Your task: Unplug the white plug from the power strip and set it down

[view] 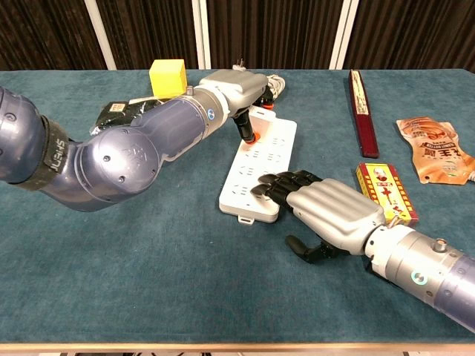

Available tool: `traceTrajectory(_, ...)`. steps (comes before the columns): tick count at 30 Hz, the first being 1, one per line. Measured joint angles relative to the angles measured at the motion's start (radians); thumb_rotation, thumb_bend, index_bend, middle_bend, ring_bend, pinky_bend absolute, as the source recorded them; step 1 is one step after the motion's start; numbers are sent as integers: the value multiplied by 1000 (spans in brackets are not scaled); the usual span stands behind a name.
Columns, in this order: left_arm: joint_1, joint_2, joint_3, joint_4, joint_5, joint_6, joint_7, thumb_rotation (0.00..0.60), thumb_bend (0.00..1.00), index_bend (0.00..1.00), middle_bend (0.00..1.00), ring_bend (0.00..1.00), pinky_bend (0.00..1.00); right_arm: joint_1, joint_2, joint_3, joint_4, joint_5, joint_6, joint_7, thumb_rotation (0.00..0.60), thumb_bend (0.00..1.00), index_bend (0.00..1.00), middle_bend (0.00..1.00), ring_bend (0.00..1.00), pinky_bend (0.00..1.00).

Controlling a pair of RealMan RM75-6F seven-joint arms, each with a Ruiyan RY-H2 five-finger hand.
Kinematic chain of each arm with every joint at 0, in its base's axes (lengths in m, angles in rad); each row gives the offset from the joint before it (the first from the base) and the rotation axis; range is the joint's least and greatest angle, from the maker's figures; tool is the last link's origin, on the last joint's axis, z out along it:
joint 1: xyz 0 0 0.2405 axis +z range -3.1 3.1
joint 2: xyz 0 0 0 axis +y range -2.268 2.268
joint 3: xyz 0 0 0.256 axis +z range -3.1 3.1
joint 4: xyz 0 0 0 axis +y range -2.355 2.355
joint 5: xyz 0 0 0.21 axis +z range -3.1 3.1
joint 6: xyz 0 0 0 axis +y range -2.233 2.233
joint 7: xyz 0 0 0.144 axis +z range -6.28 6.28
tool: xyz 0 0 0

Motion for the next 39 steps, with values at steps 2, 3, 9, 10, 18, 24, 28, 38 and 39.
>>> traceTrajectory(2,0,0,2,1,1,-2,1,600,338,836,906,462,359,0,0,1,0,0,1,0,600,509,123,75,44,42)
traceTrajectory(3,0,-1,1,1,0,-3,1,600,338,837,906,464,362,0,0,1,-1,0,1,-1,600,509,123,75,44,42)
traceTrajectory(9,-3,-2,-5,-6,-3,-5,-4,600,338,839,907,476,384,1,-2,0,-2,-1,-1,-1,600,509,123,75,45,42)
traceTrajectory(10,-4,-2,-4,-8,-2,-6,-4,600,338,839,907,476,384,1,-2,0,-1,-1,-1,-1,600,509,123,75,45,42)
traceTrajectory(18,-4,4,-1,-27,3,-8,-5,600,338,840,908,509,430,0,-4,-2,-2,-4,0,-1,600,509,123,75,45,42)
traceTrajectory(24,-1,11,0,-39,1,-7,-3,600,338,841,908,536,463,-1,-2,-2,-7,-3,1,-3,600,509,123,75,45,42)
traceTrajectory(28,4,17,2,-45,-3,-7,0,600,338,841,908,582,498,-2,-2,-3,-9,-3,0,-4,600,509,124,75,45,42)
traceTrajectory(38,12,36,4,-57,-5,-5,-3,600,338,841,909,622,539,-2,-4,-3,-5,3,-7,-9,600,509,125,75,45,42)
traceTrajectory(39,13,38,4,-59,-6,-4,-3,600,338,841,909,623,544,-2,-5,-2,-5,4,-7,-9,600,509,125,75,45,42)
